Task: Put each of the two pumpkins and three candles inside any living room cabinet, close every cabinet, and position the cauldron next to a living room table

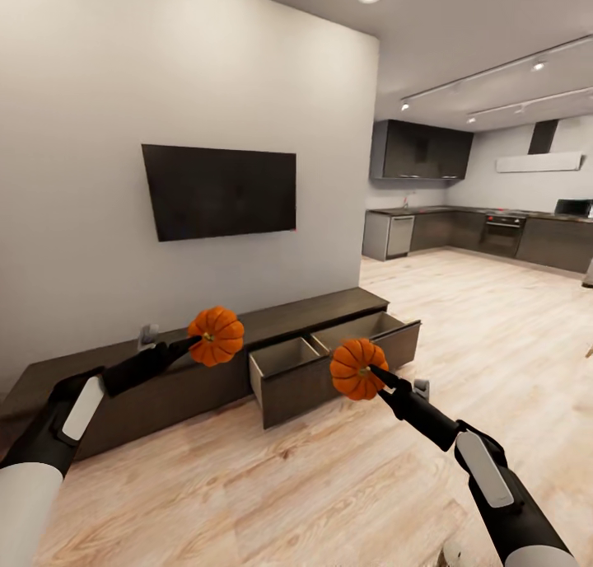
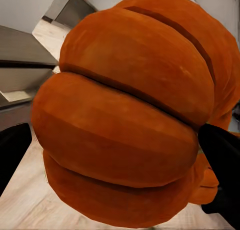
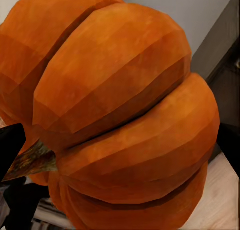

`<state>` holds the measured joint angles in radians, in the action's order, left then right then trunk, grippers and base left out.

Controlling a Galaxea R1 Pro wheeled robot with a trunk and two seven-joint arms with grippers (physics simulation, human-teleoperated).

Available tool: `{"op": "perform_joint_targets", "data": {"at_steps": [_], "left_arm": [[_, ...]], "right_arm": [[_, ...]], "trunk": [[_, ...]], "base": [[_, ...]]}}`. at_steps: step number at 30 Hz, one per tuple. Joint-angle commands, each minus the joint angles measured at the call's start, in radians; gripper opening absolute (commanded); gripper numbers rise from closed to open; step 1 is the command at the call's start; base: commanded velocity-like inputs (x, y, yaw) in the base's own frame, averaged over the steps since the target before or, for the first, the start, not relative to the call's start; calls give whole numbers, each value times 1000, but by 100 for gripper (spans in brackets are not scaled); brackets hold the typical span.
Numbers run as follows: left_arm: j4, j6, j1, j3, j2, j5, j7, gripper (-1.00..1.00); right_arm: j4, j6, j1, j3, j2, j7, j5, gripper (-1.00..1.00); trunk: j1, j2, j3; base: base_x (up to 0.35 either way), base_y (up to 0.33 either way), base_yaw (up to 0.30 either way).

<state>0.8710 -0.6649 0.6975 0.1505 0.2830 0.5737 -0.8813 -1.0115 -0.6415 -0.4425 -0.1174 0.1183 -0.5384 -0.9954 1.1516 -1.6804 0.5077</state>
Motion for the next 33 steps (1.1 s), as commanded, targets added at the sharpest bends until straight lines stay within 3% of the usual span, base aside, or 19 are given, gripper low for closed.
{"op": "perform_joint_targets", "data": {"at_steps": [1,10,19,33], "left_arm": [[0,-9,0,1,0,10,-1,-100],[3,-10,0,1,1,10,-1,-100],[4,-10,0,1,1,10,-2,-100],[3,-10,0,1,1,10,-2,-100]], "right_arm": [[0,-10,-1,-2,-1,0,-12,-100],[1,-10,0,-6,-1,1,-12,-100],[30,-10,5,-54,-3,24,-12,-100],[33,-10,6,-56,-3,31,-12,-100]], "trunk": [[0,-1,1],[0,-1,2],[0,-1,9],[0,-1,23]], "base": [[0,0,-283],[0,0,-97],[0,0,-3],[0,0,0]]}}
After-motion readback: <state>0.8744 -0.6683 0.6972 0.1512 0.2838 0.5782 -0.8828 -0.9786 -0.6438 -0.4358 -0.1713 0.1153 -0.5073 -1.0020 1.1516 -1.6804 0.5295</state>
